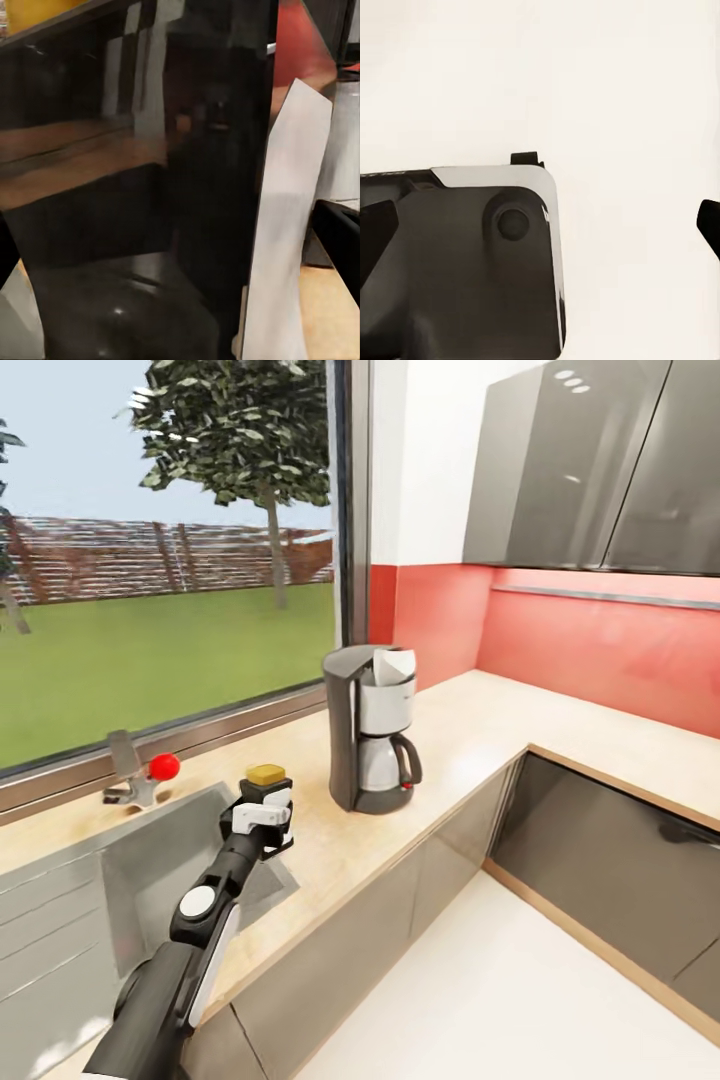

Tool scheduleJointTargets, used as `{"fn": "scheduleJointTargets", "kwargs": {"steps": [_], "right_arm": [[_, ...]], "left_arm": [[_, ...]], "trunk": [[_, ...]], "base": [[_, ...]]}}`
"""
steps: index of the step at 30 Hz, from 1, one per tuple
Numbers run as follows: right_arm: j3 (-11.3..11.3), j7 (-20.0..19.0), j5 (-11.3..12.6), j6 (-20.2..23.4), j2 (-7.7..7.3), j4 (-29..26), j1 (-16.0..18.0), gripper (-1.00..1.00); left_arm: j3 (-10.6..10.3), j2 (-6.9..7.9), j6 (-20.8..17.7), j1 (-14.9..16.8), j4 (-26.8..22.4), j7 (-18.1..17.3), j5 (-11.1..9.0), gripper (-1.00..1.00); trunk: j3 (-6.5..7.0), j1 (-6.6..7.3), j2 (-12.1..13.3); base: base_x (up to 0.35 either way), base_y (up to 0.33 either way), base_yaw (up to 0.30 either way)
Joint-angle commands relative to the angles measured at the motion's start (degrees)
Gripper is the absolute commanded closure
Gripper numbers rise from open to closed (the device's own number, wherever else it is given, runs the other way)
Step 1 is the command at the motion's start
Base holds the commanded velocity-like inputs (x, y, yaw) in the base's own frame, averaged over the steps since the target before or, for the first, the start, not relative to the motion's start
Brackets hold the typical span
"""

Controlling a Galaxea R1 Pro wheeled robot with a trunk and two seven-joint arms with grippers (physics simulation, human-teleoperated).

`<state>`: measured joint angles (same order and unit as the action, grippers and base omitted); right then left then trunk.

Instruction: Set up a coffee station on the kitchen countertop: keep the coffee maker on the countertop, move the bottle of coffee from the kitchen shelf to the counter next to the coffee maker, place a paper coffee filter on top of the coffee maker, put the saucer next to the coffee maker with the coffee cup on the saucer, and place the electric kettle next to the coffee maker.

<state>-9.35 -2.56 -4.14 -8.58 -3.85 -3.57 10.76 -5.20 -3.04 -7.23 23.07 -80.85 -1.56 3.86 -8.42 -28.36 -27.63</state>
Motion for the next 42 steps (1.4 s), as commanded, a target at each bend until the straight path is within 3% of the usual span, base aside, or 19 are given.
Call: {"fn": "scheduleJointTargets", "kwargs": {"steps": [1,5,7,11,14,22,25,36,41,42], "right_arm": [[-0.5,-0.3,-0.4,-0.2,-0.01,0.1,0.0,-1.00],[-0.5,-0.3,-0.4,-0.3,-0.01,0.1,0.0,-1.00],[-0.5,-0.3,-0.4,-0.3,-0.01,0.1,0.0,-1.00],[-0.5,-0.3,-0.4,-0.3,-0.06,0.1,0.0,-1.00],[-0.5,-0.3,-0.4,-0.3,-0.08,0.1,0.0,-1.00],[-0.1,-0.1,-0.9,-0.6,0.24,-0.1,0.1,-1.00],[-0.1,-0.1,-0.9,-1.0,-0.46,-0.3,0.1,-1.00],[-0.1,-0.1,-0.9,-1.2,-1.10,-0.4,0.1,-1.00],[-0.1,-0.1,-0.9,-1.2,-1.15,-0.4,0.1,-1.00],[-0.1,-0.1,-0.9,-1.2,-1.15,-0.4,0.1,-1.00]], "left_arm": [[0.1,-0.03,-0.3,0.0,-0.1,0.2,0.4,1.00],[0.0,0.05,0.2,-0.1,0.0,3.9,0.4,1.00],[0.0,0.12,2.5,-0.1,1.4,5.7,0.4,1.00],[-0.1,0.03,7.8,-0.1,4.3,6.5,0.4,1.00],[-0.2,-0.07,9.2,-0.1,5.1,6.7,0.3,1.00],[-0.2,0.10,8.1,-1.2,3.6,6.6,1.0,1.00],[-0.2,0.14,8.3,-1.9,3.4,6.8,1.8,1.00],[-0.9,-0.20,9.1,-2.2,3.5,10.1,4.6,1.00],[-0.9,-0.21,9.2,-2.3,3.5,11.6,4.7,1.00],[-0.9,-0.21,9.2,-2.3,3.5,13.4,4.7,1.00]], "trunk": [[-0.09,-0.06,-0.1],[-0.06,-0.06,-0.1],[-0.06,-0.06,-0.1],[-0.06,-0.06,-0.1],[-0.06,-0.06,-0.1],[-0.06,-0.06,-0.1],[-0.06,-0.06,-0.1],[-0.06,-0.06,-0.1],[-0.06,-0.06,-0.1],[-0.06,-0.06,-0.1]], "base": [[0.290,-0.129,0.022],[0.299,-0.107,0.008],[0.316,-0.033,0.002],[0.324,-0.010,0.000],[0.327,-0.002,0.000],[0.073,0.000,0.000],[0.000,0.000,0.000],[0.000,0.000,0.136],[0.000,-0.001,0.275],[0.000,-0.044,0.276]]}}
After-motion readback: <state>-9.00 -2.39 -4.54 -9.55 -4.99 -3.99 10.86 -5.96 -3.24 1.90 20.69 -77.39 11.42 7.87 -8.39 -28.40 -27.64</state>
